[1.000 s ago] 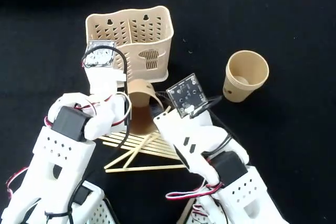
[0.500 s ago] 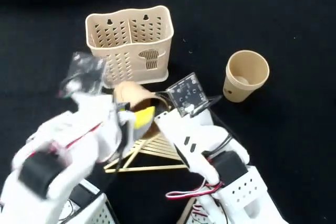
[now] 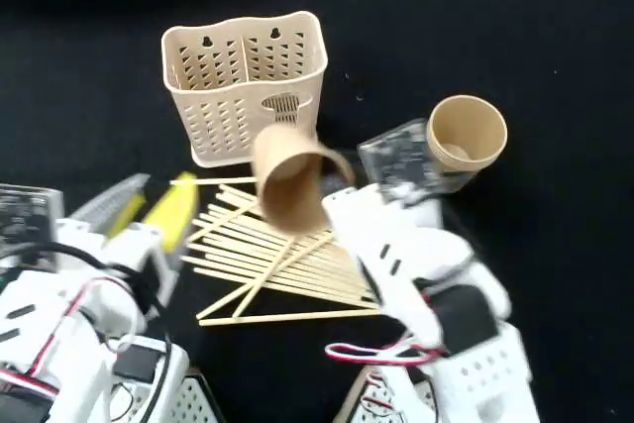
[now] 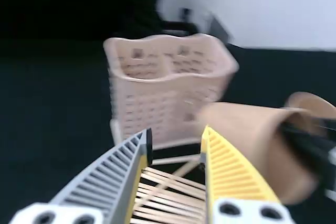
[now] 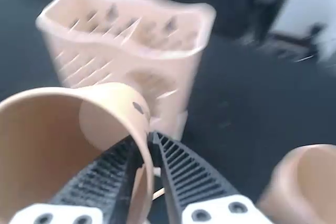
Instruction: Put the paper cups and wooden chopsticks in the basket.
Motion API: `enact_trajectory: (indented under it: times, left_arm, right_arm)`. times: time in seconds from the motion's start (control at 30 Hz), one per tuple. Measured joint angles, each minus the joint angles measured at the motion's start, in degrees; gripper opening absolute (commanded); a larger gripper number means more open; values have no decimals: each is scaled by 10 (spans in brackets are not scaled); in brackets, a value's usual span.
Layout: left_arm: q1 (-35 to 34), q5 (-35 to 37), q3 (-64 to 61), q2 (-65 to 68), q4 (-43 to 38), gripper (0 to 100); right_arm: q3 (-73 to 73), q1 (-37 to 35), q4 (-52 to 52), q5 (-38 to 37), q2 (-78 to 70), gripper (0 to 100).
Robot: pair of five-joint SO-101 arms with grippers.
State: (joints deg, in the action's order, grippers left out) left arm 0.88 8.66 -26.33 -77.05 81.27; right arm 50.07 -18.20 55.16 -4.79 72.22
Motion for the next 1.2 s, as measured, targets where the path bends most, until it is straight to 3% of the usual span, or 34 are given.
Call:
enact_trajectory:
  times: [0.13, 0.23, 0.5, 0.87, 1.2]
  left_arm:
    - [-139, -10, -66, -1, -47, 170]
    - [-187, -63, -124, -1, -56, 170]
    - [-201, -186, -342, 2, -153, 170]
    - [-202, -197, -556, 6, -325, 170]
    - [-202, -197, -642, 6, -433, 170]
  right_arm:
    - [-130, 62, 76, -7, 0, 12]
    - [-224, 95, 128, -38, -32, 12]
    - [-452, 199, 243, -60, -226, 12]
    - [-786, 304, 440, -61, -570, 12]
    - [-842, 326, 450, -61, -726, 12]
